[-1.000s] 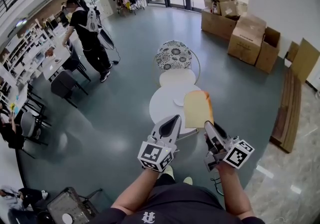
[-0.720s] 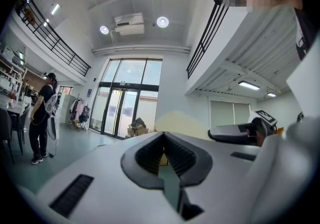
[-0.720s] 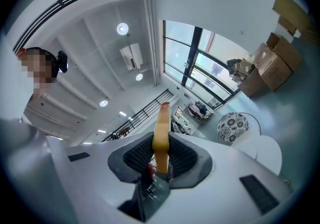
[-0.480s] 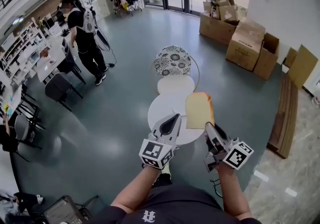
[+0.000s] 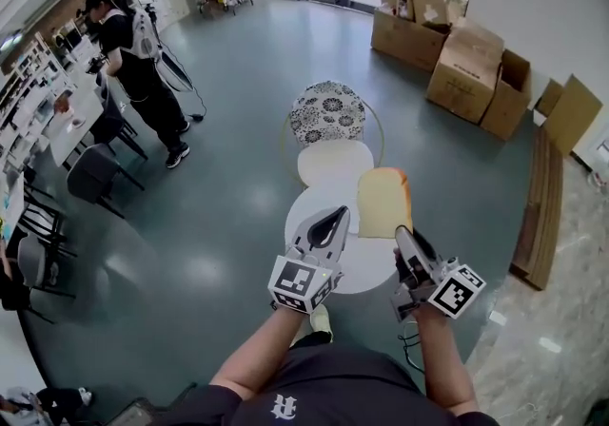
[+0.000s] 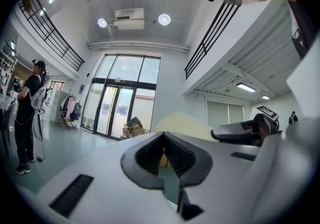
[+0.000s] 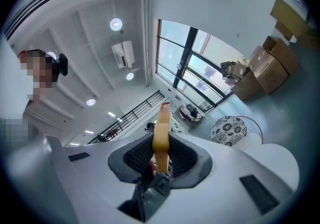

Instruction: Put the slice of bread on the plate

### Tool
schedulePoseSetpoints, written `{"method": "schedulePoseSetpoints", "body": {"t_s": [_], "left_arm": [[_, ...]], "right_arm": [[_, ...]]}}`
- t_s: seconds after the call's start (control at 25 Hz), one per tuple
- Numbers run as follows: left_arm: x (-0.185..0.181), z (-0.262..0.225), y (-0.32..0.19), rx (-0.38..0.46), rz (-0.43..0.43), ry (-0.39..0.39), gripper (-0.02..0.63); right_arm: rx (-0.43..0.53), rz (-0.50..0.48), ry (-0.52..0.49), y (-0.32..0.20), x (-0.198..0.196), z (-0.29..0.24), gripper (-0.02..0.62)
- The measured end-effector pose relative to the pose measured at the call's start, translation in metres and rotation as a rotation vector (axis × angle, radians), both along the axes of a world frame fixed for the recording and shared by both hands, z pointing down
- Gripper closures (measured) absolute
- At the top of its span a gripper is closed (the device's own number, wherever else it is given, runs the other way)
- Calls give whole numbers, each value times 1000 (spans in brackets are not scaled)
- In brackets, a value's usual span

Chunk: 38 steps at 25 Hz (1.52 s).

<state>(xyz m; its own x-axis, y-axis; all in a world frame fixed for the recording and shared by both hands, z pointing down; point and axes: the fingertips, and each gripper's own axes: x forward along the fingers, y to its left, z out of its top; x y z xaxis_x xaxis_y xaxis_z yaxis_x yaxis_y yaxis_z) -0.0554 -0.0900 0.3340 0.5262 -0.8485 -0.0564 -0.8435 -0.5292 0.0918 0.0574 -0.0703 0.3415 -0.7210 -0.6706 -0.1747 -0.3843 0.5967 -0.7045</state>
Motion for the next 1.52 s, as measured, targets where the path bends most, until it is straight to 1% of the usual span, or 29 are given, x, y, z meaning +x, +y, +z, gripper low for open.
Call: {"method": "schedulePoseSetpoints", "body": {"t_s": [0.24,0.36,0.56,0.72,0.84,1.0,1.16,1.36,1.52], "left_arm": [[-26,14,-53,-16,55,2,600],[-34,24,-72,-27,74,-1,600],[-36,40,-95,-38,86,5,600],[-29,57,-116,-42,97,0,600],[-21,72,-134,-60,96,-9,600],[-14,91,-162,-85,82,-16,600],[-12,115,-186,-106,70,-23,600],[-14,151,-200,-145,64,-7,600],[-21,184,-211,-165,52,-2,600]], "right_arm": [[-34,48,7,-48,-28,15,503],[-46,68,13,-64,-36,22,505],[-76,86,15,-81,-35,38,503],[-107,92,7,-100,-30,57,503],[-151,85,-2,-115,-24,79,503],[-177,54,11,-140,-21,109,503],[-237,37,8,-160,-22,149,503],[-293,27,15,-169,-28,197,503],[-352,23,15,-175,-35,245,503]]}}
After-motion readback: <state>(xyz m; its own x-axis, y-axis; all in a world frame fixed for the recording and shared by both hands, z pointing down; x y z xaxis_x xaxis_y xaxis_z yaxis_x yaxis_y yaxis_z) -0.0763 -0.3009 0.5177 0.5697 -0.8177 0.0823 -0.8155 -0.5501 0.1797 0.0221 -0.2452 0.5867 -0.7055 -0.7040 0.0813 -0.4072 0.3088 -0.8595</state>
